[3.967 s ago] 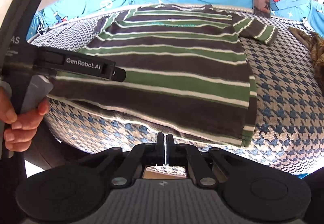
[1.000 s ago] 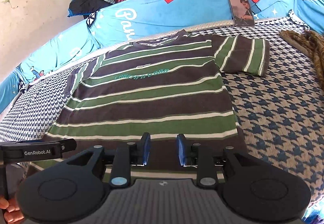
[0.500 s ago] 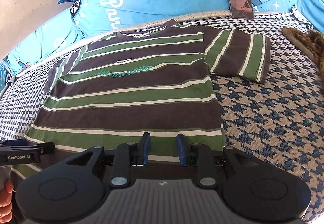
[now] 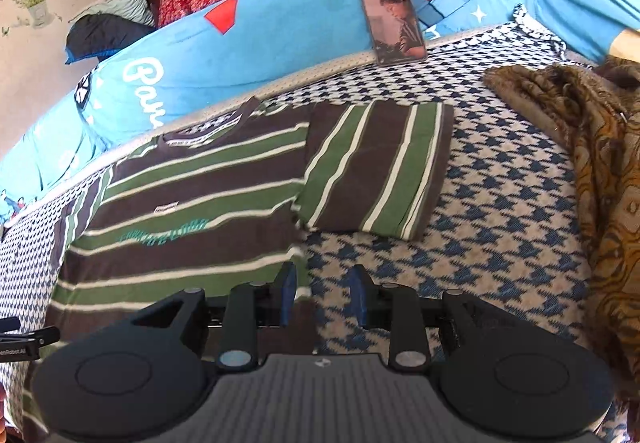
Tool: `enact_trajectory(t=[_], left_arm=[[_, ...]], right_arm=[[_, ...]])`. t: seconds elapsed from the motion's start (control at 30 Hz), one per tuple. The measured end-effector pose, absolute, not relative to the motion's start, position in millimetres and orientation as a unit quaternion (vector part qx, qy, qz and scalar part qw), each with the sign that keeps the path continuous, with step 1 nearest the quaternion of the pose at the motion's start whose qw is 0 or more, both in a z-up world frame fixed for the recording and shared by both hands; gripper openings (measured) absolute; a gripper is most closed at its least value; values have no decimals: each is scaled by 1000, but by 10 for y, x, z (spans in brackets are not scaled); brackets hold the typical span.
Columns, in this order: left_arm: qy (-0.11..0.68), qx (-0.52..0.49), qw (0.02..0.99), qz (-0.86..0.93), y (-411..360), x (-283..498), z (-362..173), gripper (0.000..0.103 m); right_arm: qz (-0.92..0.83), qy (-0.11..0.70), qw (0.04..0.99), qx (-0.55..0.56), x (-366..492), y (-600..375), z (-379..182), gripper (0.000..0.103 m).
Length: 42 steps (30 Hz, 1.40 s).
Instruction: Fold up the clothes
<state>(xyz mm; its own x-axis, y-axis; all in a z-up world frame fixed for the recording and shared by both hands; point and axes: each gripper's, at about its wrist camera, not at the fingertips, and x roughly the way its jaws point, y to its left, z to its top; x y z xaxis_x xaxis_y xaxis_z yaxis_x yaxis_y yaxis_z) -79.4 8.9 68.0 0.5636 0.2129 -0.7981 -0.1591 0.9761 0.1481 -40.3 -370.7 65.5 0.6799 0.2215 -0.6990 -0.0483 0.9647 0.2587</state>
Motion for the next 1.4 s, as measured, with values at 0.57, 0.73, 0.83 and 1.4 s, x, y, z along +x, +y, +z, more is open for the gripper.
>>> enact_trajectory(t=[0.57,0.73,0.83,1.4], left_arm=[[464,-97,876,90,521,-340,708,103],[456,-73,883,88,423,-320,733,103],[457,-77,883,79,384,-304,744,103],[463,-83,880,59,267,-278,726,103]], right_arm=[[-41,375,898,225,233,-4314,459,44],[-34,367,905,211,351,-4262,438,47],[-28,361,911,196,401,-4221,425,47],[-19,334,931,147,523,-4012,468,8]])
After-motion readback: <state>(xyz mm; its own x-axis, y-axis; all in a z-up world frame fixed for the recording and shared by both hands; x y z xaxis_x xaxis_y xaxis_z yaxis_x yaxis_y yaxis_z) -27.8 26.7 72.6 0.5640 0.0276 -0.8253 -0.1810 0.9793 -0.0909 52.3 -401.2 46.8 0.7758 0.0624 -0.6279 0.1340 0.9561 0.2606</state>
